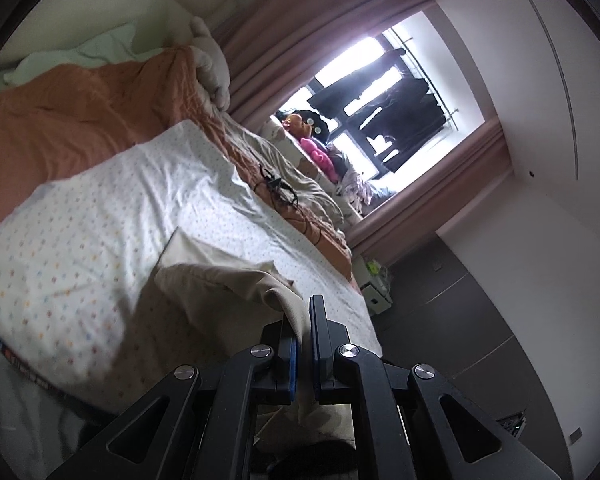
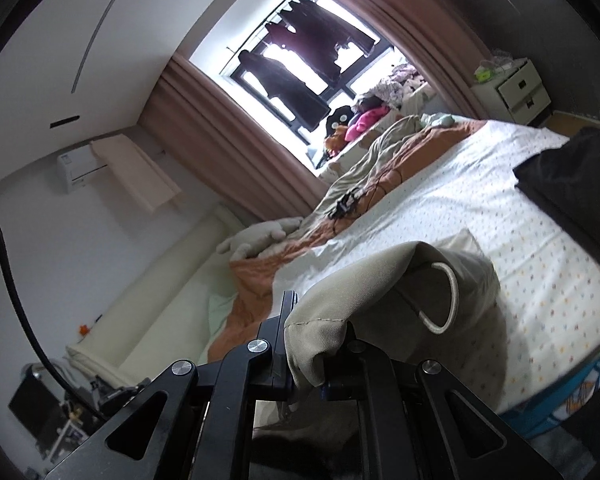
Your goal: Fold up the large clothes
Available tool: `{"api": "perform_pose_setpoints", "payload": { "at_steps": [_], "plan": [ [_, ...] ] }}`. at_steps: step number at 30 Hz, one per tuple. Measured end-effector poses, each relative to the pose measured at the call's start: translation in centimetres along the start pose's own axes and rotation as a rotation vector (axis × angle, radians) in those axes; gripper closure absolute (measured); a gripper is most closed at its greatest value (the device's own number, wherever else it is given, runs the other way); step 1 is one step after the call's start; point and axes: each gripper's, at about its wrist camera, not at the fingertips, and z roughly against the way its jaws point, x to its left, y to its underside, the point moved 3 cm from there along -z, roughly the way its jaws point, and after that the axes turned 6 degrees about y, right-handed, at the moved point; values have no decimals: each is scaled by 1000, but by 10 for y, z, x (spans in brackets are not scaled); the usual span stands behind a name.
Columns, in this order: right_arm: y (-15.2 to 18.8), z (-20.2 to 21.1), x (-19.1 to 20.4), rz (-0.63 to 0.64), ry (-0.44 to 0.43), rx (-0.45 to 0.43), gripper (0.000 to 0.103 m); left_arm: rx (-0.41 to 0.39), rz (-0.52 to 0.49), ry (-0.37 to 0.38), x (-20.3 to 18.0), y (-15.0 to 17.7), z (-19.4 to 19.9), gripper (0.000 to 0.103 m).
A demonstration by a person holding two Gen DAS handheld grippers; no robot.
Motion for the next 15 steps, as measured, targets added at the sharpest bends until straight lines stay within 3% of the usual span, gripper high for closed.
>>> {"api": "perform_pose_setpoints", "payload": {
  "at_steps": [15],
  "plan": [
    [-64, -96, -17, 19, 83, 4, 93, 44, -36, -100, 10, -65, -117, 98]
  ]
}}
